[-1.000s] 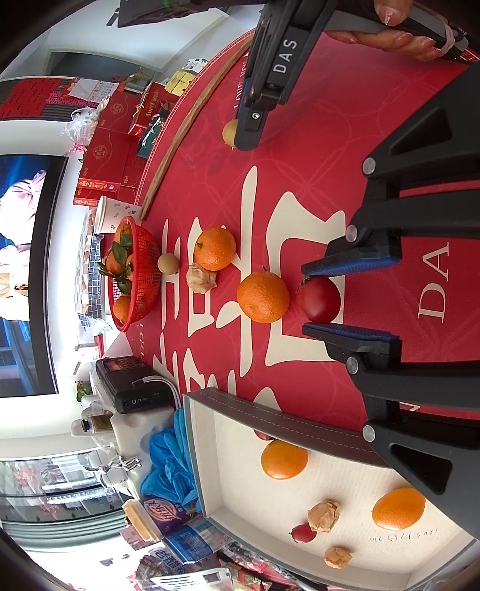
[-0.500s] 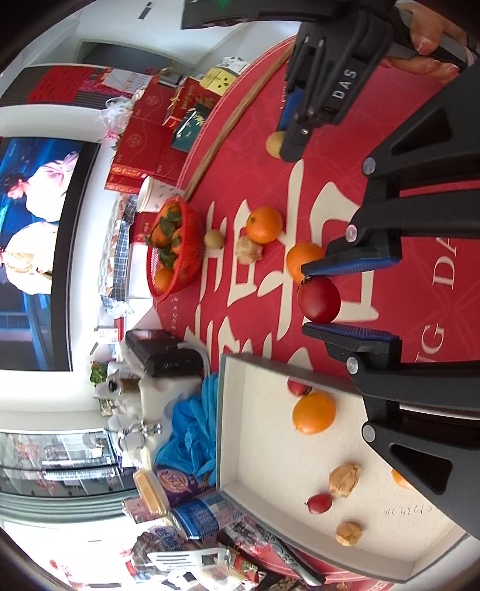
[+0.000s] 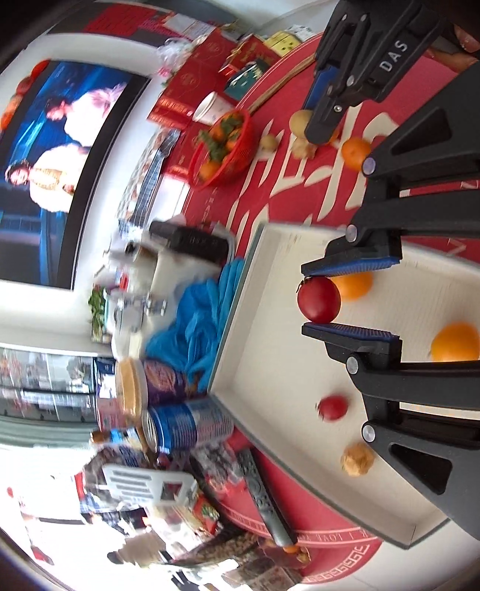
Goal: Organize fruits
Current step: 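Carry both fruits over the white tray and open both tools to drop them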
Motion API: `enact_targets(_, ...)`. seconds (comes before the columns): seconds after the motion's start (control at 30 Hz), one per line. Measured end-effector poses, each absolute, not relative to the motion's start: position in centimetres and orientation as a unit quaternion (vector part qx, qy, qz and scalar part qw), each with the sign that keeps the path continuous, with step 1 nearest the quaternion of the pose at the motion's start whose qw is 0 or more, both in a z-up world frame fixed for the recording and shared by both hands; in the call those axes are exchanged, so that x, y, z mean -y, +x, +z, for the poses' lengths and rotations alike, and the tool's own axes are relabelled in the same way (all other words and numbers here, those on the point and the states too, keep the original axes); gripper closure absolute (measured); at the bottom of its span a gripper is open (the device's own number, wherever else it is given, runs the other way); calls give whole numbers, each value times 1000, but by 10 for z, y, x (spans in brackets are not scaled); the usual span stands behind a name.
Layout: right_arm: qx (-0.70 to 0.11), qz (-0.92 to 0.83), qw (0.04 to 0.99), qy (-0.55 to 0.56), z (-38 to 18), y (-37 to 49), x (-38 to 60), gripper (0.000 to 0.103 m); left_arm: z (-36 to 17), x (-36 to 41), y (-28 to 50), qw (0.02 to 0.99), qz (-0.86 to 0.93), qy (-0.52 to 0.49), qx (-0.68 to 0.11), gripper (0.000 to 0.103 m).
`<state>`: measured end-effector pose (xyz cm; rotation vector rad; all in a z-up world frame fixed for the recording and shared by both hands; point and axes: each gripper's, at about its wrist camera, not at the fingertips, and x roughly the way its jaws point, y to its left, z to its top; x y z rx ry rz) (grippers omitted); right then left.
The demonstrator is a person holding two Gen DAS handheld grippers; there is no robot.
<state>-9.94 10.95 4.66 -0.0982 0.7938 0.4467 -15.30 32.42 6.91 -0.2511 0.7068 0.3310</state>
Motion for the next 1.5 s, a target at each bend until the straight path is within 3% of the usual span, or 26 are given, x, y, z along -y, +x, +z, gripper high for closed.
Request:
enact_targets(0.43,-415,281,862,-76,45,-72,-215,74,57,-389,-152,886,234,-168,-363,76)
enact_targets(0.93,-462,274,840,-79,18,-48,-246,74,42,-397,-150,868,246,-184,-390,75)
enact_targets(0.97,-465,275,838,-78,17,-47,-247,74,42,-397,-150,868,248,-183,-390,74)
enact_targets(1.03,-468,275,836,-79,16,-46,-248,74,42,-396,-150,867,251,-179,-391,62)
enact_targets(1.17,-479,270,832,-76,13,-43,-247,74,43,-399,-153,860,283,-178,-386,30)
enact_targets(1.23,-488,272,827,-58,13,-38,-241,73,44,-402,-157,861,286,-186,-377,24)
enact_targets(1.3,-488,264,830,-49,15,-36,-236,52,47,-406,-162,862,296,-194,-363,24)
enact_targets(1.33,-484,253,836,-50,17,-34,-233,30,49,-408,-165,863,297,-200,-357,22)
enact_targets(1.4,-474,253,843,-32,24,-33,-222,21,49,-408,-165,863,292,-205,-356,21)
enact_targets(1.43,-475,254,842,-24,26,-32,-219,6,49,-407,-164,864,287,-204,-360,21)
enact_targets(1.47,-471,253,845,-10,30,-31,-212,0,48,-404,-162,865,282,-200,-363,21)
enact_targets(1.5,-465,252,849,-2,34,-32,-207,0,48,-400,-161,867,276,-195,-366,21)
